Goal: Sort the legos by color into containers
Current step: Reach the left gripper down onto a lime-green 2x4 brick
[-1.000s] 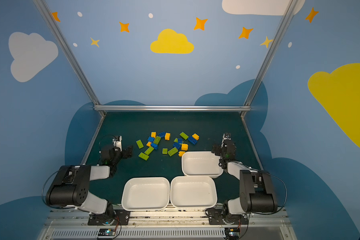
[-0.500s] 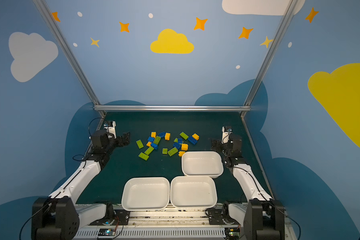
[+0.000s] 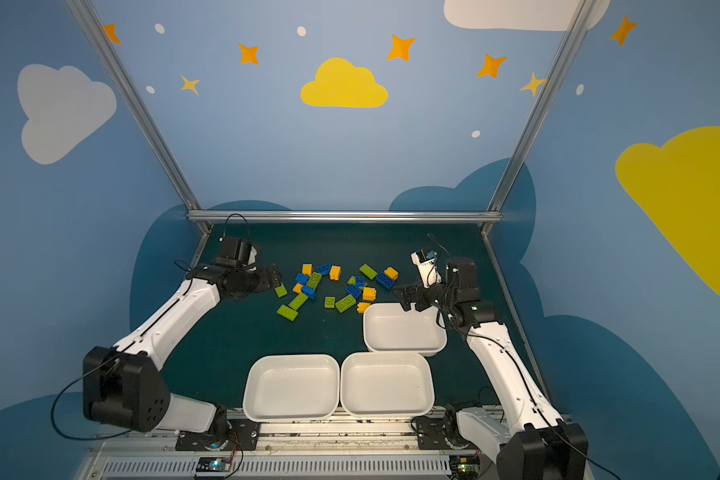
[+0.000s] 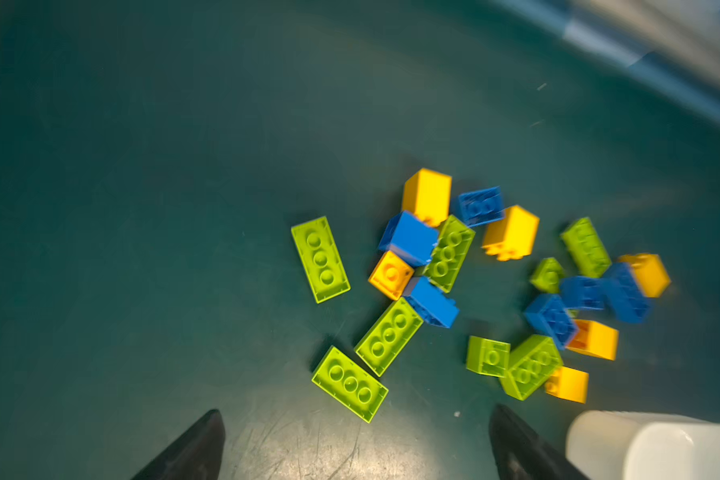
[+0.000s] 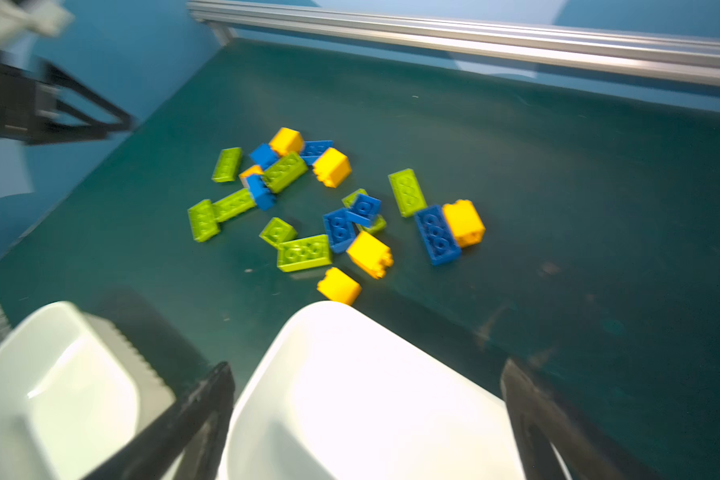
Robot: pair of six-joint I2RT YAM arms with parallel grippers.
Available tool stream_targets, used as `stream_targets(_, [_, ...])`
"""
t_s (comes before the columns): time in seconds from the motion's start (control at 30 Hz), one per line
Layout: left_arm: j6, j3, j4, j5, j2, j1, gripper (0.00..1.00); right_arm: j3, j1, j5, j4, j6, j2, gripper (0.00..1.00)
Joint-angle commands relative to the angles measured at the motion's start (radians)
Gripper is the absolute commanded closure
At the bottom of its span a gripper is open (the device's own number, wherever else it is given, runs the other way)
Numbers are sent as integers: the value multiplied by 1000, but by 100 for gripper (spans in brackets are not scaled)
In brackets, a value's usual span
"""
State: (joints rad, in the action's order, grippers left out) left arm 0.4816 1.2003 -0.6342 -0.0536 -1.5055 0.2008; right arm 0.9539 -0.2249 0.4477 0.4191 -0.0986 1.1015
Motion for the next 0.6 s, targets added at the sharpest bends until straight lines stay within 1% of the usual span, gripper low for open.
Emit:
stream_targets(0.0, [87,71,-95,-92,-107,32,2,93,-45,82,174,-33,56,1])
stream_targets(0.1, [117,140,-98,-117,-222,45,3,158,-82,74,230,-39,115,1])
stream_targets(0.2, [130,215,-107,-141,-331,51,4,194,-110,72,236,-36,150,1])
stream_targets(0.3, [164,288,-165,-208,-428,52,8,207,-125,51,224,-27,161,1])
stream_targets(0.33, [176,314,-184,-234,-459,52,11,210,-126,44,222,-26,165,1])
stream_targets(0.4, [189,361,-213,-252,-508,52,13,219,-128,33,236,-27,172,1])
stream_targets(0.43, [188,367,-201,-249,-518,51,14,221,-127,30,242,-31,173,1])
stream_targets(0.5, [190,367,-172,-248,-540,50,24,215,-128,20,245,-33,172,1])
stream_targets(0.57, [200,367,-158,-248,-561,44,26,212,-128,14,252,-35,173,1])
